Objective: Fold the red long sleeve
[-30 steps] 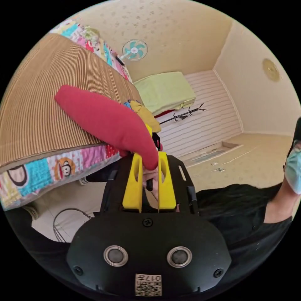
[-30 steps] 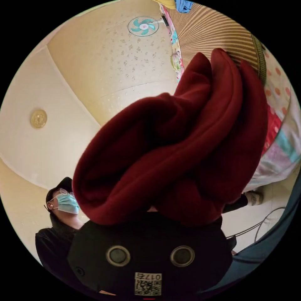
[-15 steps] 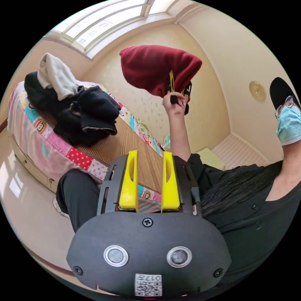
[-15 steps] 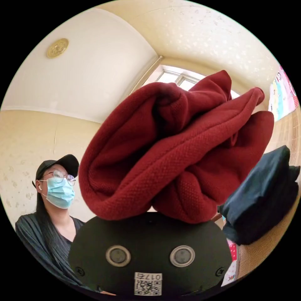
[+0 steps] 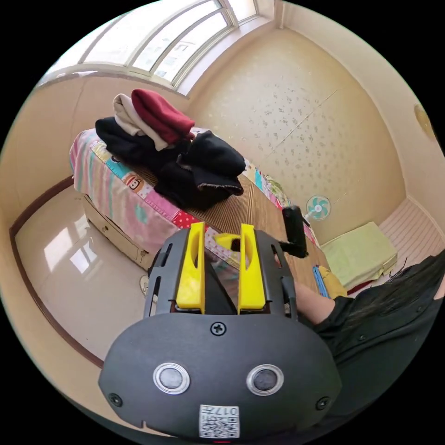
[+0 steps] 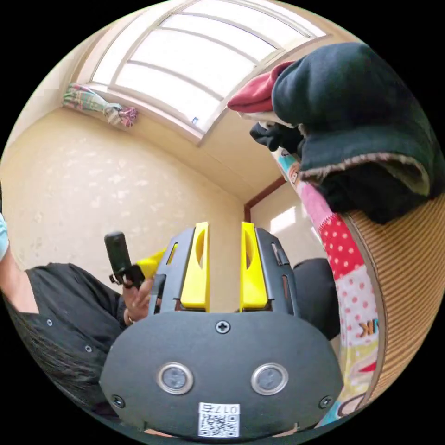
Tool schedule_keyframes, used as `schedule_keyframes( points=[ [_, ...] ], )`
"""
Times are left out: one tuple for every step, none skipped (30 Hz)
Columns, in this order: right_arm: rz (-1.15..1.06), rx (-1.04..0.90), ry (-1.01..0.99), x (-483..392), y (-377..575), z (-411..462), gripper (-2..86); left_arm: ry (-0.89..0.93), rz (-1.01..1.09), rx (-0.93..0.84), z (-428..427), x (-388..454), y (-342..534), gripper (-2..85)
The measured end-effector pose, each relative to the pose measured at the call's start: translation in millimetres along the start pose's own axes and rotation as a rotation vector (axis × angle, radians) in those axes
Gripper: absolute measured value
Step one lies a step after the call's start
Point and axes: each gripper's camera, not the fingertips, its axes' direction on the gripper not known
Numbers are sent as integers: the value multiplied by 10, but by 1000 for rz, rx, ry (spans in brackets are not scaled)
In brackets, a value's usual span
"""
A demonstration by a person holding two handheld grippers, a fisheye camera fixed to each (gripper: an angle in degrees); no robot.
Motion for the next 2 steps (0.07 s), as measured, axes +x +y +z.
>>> schedule_keyframes(
  points=[
    [9,-11,140,-14,488,-210,97,-2,21,-18,96,57,-6,113],
    [27,-9,212,-11,726,-342,97,-8,73,-55,305,202,-17,110]
  ],
)
